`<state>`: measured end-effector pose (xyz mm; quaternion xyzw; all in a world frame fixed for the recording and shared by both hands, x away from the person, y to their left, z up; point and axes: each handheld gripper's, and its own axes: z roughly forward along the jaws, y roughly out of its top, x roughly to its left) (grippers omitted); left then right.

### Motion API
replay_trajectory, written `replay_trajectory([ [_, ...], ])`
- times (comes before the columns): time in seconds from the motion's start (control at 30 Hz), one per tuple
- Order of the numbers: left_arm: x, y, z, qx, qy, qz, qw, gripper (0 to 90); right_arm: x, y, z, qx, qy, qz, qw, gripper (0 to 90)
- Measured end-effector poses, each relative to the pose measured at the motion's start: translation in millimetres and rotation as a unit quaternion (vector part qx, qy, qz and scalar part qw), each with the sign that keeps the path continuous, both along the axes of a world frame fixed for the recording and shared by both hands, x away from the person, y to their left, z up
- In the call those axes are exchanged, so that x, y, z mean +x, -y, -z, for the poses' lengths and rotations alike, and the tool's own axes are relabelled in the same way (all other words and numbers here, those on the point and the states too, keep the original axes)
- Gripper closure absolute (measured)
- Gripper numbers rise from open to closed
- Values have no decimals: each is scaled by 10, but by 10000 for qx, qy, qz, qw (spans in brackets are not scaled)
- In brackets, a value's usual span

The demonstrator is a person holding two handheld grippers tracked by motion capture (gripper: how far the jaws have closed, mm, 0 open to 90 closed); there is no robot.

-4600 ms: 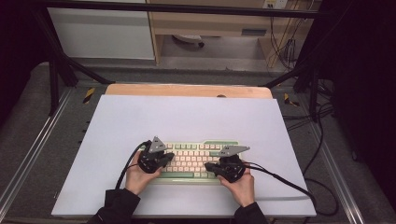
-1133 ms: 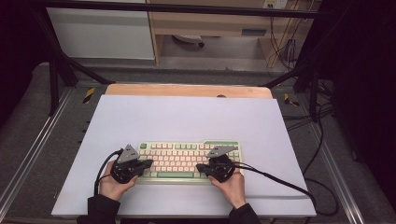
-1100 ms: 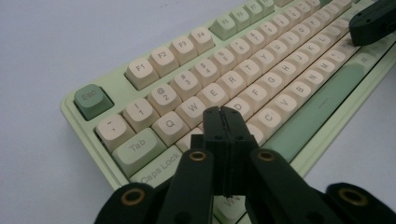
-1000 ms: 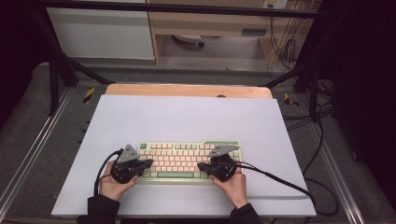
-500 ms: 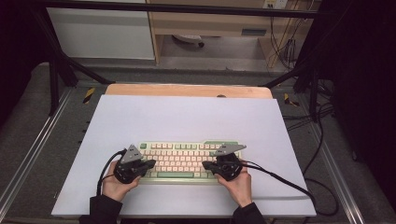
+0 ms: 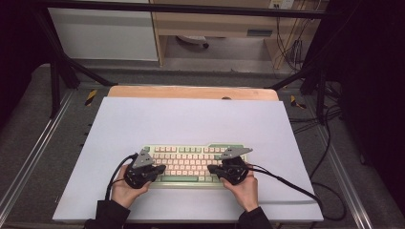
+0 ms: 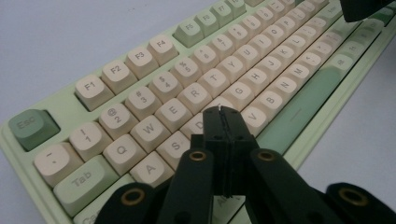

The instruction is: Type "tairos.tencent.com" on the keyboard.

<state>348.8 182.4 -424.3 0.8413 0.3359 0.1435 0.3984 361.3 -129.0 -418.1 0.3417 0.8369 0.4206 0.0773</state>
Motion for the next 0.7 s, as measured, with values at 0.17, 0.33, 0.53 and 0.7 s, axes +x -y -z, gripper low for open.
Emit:
replay_trajectory([
  [0.17,0,59,16,32,-7,52,10000,894,-1,2,-4,10,11,-5,10000,900],
  [0.33,4,97,27,46,-16,82,10000,894,-2,4,-5,4,15,-13,10000,900],
  [0.53,3,109,40,66,-27,90,9999,895,-6,5,-12,14,5,-5,10000,900],
  [0.7,3,111,46,64,-27,91,9999,895,-5,5,-10,5,9,-10,10000,900],
])
